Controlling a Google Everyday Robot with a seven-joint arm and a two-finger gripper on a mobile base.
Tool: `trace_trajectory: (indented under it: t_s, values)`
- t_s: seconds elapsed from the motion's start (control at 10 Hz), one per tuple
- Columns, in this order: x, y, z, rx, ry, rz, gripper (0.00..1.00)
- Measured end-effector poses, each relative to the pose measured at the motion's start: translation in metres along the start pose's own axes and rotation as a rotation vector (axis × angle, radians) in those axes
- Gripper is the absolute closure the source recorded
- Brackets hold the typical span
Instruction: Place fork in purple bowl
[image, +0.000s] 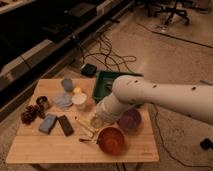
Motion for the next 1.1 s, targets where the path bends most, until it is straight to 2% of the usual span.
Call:
trace_trajectory:
  t_s: [0.5,0.6,1.1]
  values:
    - [-0.004,-0.0036,0.0011,0.0,-0.008,0.005,1.0]
    - [-0.004,-0.0038,0.001,0.0,-0.008,0.007,0.97]
    - [-0.0044,-0.0049,0.0005,0.0,-0.009,0.01,0.49]
